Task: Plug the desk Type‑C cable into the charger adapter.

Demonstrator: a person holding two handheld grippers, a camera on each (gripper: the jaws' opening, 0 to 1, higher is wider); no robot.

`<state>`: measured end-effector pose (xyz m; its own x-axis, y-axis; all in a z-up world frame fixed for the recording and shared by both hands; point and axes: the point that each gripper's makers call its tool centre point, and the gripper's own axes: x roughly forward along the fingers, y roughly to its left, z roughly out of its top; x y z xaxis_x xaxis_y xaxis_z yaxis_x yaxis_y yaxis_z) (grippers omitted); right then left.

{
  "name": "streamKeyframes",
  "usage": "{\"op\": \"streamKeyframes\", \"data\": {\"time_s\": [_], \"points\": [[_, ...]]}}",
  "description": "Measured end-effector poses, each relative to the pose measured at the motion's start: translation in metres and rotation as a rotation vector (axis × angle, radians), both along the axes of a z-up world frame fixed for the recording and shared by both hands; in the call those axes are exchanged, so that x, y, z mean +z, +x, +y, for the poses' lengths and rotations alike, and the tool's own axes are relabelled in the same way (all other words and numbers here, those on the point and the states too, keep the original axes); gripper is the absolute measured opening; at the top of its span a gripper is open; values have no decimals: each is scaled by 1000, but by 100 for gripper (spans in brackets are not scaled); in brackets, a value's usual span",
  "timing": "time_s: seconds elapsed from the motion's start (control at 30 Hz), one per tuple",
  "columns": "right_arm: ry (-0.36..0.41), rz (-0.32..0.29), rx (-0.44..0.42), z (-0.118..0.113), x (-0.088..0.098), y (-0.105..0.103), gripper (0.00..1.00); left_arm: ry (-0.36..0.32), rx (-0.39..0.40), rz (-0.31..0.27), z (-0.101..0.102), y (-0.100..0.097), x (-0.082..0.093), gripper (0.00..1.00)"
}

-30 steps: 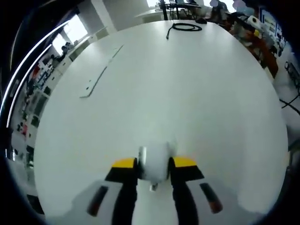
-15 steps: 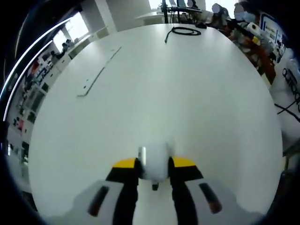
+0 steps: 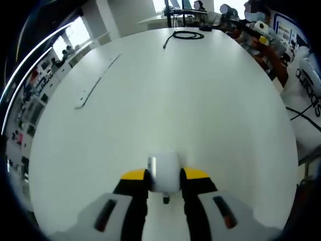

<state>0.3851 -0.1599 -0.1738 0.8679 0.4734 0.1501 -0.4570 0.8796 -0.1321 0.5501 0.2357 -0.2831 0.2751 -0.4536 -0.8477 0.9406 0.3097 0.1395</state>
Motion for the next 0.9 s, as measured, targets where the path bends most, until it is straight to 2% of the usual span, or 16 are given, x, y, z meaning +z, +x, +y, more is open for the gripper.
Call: {"op": "streamKeyframes", "data": {"time_s": [0.4, 0.77, 0.9], "points": [[-5, -5, 7, 4, 2, -1, 100, 28, -35, -1, -15, -32, 1, 24], [-8, -10, 12, 5, 4, -3, 100, 67, -99, -18, -41, -85, 1, 24], [-8, -10, 13, 5, 4, -3, 100, 68, -101, -16, -43, -89, 0, 24]]}}
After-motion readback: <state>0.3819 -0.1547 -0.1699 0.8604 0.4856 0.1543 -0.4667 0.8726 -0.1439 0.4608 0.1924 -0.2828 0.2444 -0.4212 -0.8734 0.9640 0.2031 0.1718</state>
